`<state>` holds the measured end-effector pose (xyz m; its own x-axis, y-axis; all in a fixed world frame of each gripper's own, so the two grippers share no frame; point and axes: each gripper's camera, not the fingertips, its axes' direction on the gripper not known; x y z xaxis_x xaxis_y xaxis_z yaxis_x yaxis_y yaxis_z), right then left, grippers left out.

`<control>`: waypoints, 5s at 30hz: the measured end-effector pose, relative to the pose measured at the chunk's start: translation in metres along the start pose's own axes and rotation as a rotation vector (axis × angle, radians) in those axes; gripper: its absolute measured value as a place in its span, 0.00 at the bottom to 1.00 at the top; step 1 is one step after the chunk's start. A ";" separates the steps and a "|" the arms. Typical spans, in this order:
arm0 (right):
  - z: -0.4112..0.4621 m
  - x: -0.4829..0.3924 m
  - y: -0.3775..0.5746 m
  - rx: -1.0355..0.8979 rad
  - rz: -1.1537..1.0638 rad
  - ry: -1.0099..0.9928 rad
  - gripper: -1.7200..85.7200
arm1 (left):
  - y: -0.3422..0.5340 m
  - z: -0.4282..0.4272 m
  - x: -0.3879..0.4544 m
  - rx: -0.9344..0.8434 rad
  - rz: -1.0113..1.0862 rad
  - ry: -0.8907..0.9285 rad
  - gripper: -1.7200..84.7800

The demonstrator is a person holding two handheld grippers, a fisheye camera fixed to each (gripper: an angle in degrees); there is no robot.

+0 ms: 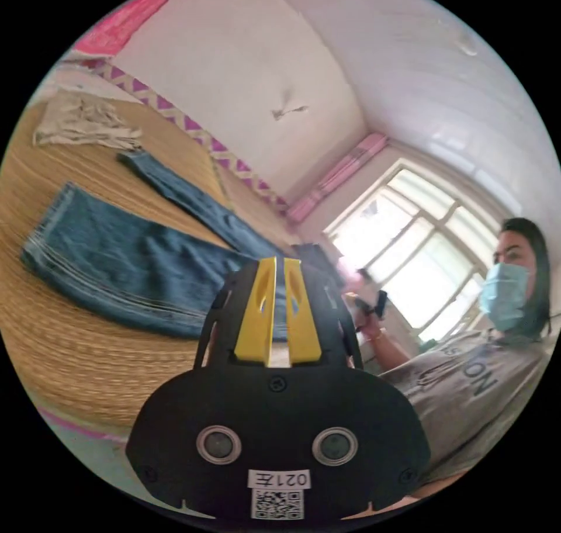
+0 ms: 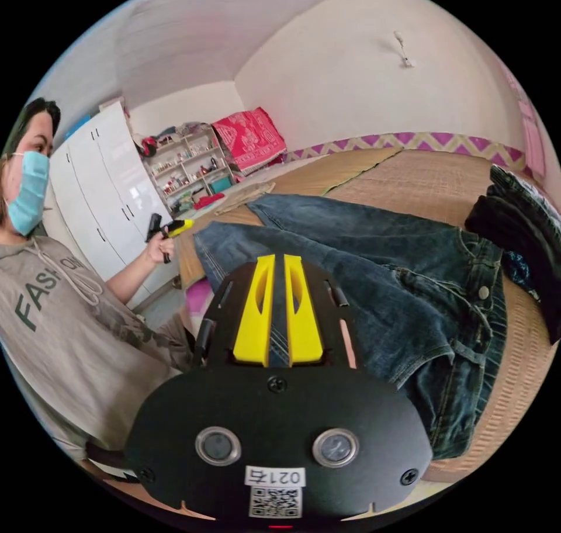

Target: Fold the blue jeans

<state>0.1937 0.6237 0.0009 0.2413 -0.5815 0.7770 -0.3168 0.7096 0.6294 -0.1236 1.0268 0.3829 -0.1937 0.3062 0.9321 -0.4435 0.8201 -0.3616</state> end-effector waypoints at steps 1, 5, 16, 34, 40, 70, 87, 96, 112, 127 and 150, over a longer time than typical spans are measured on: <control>0.005 0.004 -0.006 -0.049 -0.008 0.040 0.03 | -0.007 -0.001 0.002 -0.048 0.046 -0.142 0.02; -0.010 0.038 0.003 -0.134 0.155 0.165 0.02 | -0.016 -0.009 -0.013 -0.143 -0.001 -0.339 0.06; -0.102 0.086 0.144 0.021 0.624 0.316 0.03 | 0.090 -0.062 -0.105 0.112 -0.602 -0.234 0.14; -0.062 0.176 0.286 0.275 1.096 0.138 0.09 | 0.129 -0.009 -0.163 0.109 -0.706 -0.282 0.11; -0.071 0.203 0.328 0.348 1.115 0.205 0.09 | 0.157 0.004 -0.183 0.118 -0.708 -0.260 0.09; 0.072 0.496 0.169 0.200 0.997 -0.102 0.02 | -0.081 0.254 -0.203 -0.343 -0.263 -0.445 0.01; 0.184 0.496 0.102 0.262 0.774 -0.046 0.05 | -0.093 0.420 -0.384 -0.306 -0.286 -0.302 0.03; 0.316 0.283 -0.044 -0.075 0.133 -0.183 0.01 | -0.060 0.354 -0.356 -0.263 -0.048 -0.263 0.05; 0.530 0.100 -0.087 -0.467 -0.244 0.320 0.01 | 0.010 0.354 -0.377 -0.414 0.091 -0.535 0.01; 0.460 0.124 -0.114 -0.428 -0.062 0.217 0.01 | 0.089 0.181 -0.453 -0.054 -0.498 -0.181 0.14; 0.122 0.157 0.077 -0.013 0.312 0.065 0.01 | -0.103 0.151 -0.152 0.170 0.011 -0.223 0.01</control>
<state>0.0955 0.5389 0.1696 0.1922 -0.3085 0.9316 -0.3734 0.8549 0.3601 -0.1805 0.8232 0.2749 -0.3783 0.1852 0.9070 -0.5771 0.7189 -0.3875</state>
